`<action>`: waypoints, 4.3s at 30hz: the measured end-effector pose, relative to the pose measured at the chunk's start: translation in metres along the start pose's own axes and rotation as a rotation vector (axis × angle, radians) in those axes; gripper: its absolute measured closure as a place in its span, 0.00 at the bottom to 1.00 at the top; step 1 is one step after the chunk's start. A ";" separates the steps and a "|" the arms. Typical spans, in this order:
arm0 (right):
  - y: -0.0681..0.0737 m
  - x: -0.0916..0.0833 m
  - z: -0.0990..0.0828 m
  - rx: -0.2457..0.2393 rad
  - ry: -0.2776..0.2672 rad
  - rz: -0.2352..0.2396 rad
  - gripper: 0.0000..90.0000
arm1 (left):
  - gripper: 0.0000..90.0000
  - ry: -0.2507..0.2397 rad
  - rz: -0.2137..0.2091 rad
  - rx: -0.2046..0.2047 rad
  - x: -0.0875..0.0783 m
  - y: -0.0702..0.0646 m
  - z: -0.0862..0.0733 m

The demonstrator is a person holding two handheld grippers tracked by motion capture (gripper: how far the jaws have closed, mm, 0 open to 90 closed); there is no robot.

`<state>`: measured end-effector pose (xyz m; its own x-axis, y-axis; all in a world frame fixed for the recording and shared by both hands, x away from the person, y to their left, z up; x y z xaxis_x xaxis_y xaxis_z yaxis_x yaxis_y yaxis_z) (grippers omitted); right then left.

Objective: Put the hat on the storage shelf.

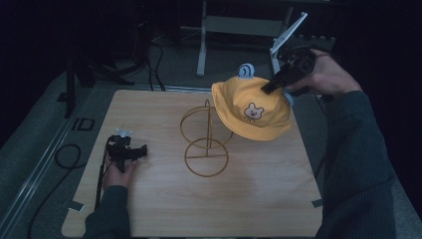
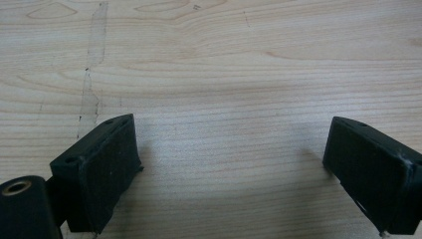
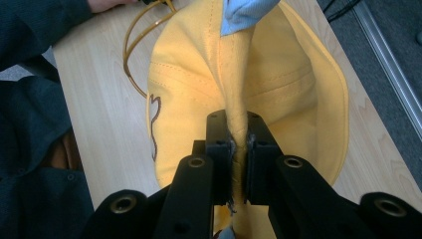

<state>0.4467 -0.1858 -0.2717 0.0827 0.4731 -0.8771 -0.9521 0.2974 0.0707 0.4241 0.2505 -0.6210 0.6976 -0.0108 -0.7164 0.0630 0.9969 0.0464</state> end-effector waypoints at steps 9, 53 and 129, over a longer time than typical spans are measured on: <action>0.004 0.004 0.011 -0.022 -0.004 0.007 0.93 | 0.08 0.000 0.000 0.000 0.000 0.000 0.000; 0.023 0.050 0.069 -0.093 0.012 0.047 0.93 | 0.08 0.000 0.000 0.000 0.000 0.000 0.000; 0.029 0.105 0.089 -0.066 0.076 -0.074 0.29 | 0.08 0.000 0.000 -0.001 0.000 0.000 0.000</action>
<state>0.4534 -0.0539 -0.3192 0.1338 0.3872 -0.9122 -0.9616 0.2732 -0.0251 0.4241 0.2504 -0.6210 0.6977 -0.0105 -0.7163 0.0618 0.9970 0.0456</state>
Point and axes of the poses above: each handheld gripper's, and its own axes: x roughly forward along the jaws, z roughly out of its top, y roughly to its left, the point moved 6 cm from there along x, roughly forward along the jaws, and after that the axes turned 4 degrees about z, right-handed, at the moved point
